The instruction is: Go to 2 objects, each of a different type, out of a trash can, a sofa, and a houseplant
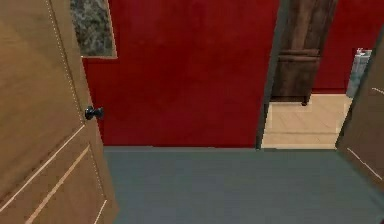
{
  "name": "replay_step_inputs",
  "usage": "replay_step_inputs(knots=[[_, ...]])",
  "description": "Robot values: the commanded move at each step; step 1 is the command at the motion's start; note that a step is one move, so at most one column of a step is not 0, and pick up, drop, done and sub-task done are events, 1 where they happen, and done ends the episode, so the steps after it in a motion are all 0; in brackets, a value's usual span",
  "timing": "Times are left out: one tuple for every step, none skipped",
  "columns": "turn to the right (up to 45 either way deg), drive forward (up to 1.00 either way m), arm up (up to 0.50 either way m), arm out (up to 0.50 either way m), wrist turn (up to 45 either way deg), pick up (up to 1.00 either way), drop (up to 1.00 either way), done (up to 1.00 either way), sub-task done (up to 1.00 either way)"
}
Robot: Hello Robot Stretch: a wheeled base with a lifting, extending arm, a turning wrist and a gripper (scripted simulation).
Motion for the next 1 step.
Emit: replay_step_inputs(knots=[[0.0,0.3,0.0,0.0,0.0,0.0,0.0,0.0,0.0]])
